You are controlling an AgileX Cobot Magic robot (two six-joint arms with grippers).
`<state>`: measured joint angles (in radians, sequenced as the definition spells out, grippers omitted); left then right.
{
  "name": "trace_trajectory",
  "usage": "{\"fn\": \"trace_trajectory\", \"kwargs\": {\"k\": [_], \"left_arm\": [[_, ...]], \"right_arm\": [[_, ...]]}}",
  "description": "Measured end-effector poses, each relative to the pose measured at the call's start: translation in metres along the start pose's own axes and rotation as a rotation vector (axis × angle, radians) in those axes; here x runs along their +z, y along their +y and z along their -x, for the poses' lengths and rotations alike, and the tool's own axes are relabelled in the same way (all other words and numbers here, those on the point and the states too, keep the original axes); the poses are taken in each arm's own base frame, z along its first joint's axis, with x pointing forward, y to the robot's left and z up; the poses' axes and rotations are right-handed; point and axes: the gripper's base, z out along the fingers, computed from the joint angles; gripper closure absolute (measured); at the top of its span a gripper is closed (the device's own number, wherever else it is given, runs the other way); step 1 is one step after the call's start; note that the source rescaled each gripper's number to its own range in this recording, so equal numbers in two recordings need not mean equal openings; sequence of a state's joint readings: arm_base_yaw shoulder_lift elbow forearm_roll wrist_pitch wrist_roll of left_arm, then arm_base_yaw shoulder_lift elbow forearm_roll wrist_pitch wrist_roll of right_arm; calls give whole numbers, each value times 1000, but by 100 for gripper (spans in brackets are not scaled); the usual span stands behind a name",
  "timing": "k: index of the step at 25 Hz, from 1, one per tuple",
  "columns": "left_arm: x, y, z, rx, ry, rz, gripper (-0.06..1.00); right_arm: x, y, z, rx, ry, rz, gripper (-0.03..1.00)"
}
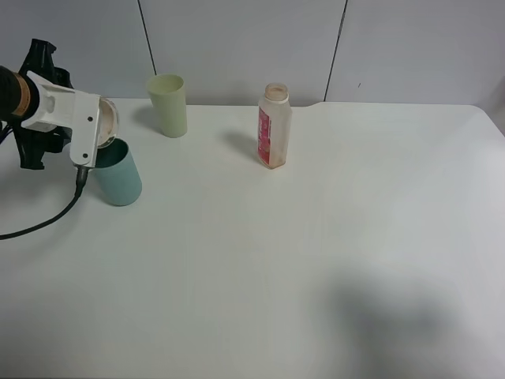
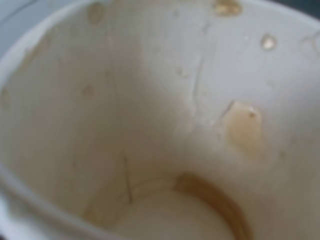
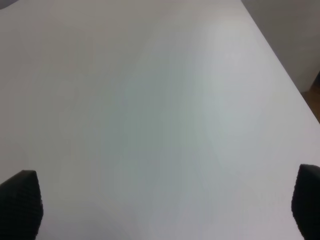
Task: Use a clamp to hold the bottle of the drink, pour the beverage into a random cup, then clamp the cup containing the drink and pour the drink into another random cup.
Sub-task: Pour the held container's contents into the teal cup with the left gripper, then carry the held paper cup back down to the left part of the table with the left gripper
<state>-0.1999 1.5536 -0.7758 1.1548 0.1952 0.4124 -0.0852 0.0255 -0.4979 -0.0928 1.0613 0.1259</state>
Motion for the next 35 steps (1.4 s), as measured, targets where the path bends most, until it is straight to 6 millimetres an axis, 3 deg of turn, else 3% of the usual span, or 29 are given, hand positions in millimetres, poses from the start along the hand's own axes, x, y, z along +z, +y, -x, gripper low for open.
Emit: {"fn": "trace_trajectory", "kwargs": {"k": [8, 25, 35], "left_arm": [[3, 3, -17, -224, -62, 36, 93], [-2, 17, -88, -771, -191, 282, 93], [2, 15, -110, -1003, -284, 348, 93]], "right_arm": [[0, 0, 0, 0, 0, 0, -3], [0, 0, 0, 0, 0, 0, -3], [0, 0, 0, 0, 0, 0, -3]]}}
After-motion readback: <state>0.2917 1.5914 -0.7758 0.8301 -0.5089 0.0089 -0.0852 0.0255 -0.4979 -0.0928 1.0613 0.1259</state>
